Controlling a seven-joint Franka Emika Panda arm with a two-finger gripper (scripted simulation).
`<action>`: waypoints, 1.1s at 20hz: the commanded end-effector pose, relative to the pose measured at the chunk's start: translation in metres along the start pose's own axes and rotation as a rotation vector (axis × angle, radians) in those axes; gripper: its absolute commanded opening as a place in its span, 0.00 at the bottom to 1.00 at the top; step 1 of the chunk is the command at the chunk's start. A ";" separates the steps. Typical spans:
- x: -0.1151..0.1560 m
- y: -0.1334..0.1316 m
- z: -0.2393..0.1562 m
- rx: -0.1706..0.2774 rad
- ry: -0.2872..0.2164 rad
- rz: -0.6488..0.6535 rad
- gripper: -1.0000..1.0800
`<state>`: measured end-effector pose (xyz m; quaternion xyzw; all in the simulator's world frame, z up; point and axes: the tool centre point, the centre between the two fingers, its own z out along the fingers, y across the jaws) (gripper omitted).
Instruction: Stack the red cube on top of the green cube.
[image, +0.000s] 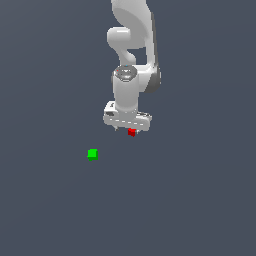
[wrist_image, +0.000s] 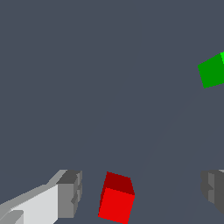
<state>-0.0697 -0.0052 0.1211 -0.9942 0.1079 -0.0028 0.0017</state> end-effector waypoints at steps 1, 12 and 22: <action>-0.017 0.000 0.010 -0.001 -0.001 0.053 0.96; -0.067 -0.009 0.042 -0.004 -0.004 0.224 0.96; -0.078 -0.014 0.051 -0.005 -0.005 0.264 0.96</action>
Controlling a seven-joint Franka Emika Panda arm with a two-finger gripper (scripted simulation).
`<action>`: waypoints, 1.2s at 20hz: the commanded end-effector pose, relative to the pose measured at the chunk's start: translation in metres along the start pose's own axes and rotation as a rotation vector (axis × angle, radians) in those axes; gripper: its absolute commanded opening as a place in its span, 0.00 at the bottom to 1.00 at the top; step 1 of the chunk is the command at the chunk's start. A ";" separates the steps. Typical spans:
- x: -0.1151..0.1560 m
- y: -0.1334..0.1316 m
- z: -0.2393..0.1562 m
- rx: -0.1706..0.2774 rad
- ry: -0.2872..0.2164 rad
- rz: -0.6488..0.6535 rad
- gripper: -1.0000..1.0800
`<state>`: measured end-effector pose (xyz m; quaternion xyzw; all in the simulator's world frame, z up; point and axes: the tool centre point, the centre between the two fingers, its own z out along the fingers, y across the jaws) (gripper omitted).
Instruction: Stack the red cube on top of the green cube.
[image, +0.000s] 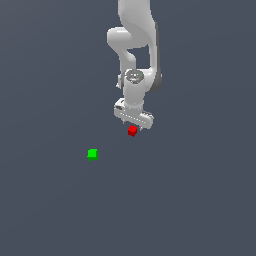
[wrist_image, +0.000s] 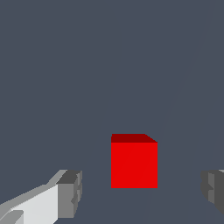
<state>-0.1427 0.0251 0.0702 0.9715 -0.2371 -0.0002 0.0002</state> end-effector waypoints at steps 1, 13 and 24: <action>0.000 0.000 0.000 0.000 0.000 0.001 0.96; -0.001 0.000 0.031 0.000 0.000 0.001 0.96; -0.001 0.000 0.050 0.000 0.000 0.001 0.00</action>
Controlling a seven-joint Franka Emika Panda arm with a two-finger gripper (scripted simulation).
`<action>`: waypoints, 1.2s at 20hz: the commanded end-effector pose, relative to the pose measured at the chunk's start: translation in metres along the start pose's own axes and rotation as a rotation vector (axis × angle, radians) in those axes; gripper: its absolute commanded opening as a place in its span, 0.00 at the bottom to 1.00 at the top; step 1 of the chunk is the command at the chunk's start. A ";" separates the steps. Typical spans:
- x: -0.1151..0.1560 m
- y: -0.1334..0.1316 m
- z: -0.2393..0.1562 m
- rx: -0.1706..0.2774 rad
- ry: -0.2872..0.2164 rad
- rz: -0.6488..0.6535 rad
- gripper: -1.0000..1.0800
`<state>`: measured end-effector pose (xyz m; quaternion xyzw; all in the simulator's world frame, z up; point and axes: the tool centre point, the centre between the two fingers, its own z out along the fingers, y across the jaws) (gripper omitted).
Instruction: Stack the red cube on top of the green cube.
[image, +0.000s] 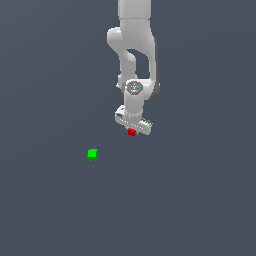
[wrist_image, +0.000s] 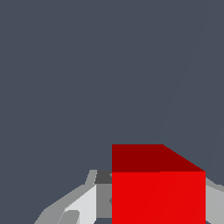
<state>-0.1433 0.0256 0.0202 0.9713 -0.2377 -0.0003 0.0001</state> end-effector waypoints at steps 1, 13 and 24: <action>0.000 0.000 0.001 0.000 0.000 0.000 0.00; 0.000 0.000 -0.004 0.001 0.001 0.000 0.00; -0.001 0.000 -0.052 0.001 0.000 0.000 0.00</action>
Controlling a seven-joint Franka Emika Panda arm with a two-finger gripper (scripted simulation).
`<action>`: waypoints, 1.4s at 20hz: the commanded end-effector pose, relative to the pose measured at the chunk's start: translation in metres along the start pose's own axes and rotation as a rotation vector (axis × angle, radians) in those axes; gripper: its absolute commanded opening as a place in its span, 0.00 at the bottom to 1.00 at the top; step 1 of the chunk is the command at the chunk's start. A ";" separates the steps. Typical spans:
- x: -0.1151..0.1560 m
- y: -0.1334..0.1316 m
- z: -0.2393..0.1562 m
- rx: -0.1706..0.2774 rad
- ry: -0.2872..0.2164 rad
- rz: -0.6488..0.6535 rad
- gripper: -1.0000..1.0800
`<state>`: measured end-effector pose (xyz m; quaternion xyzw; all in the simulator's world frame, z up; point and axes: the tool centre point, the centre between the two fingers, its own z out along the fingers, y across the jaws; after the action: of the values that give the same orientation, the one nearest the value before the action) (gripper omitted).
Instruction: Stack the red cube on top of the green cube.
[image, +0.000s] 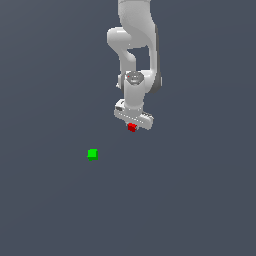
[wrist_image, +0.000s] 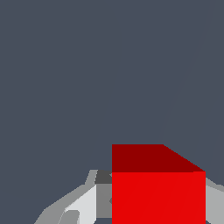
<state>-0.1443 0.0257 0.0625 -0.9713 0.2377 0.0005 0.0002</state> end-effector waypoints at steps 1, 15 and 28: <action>0.000 0.000 -0.016 0.001 0.001 0.000 0.00; 0.001 0.000 -0.056 0.000 0.002 0.000 0.00; 0.048 0.024 -0.044 -0.001 0.002 0.000 0.00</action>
<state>-0.1191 -0.0084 0.1086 -0.9714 0.2375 -0.0001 -0.0003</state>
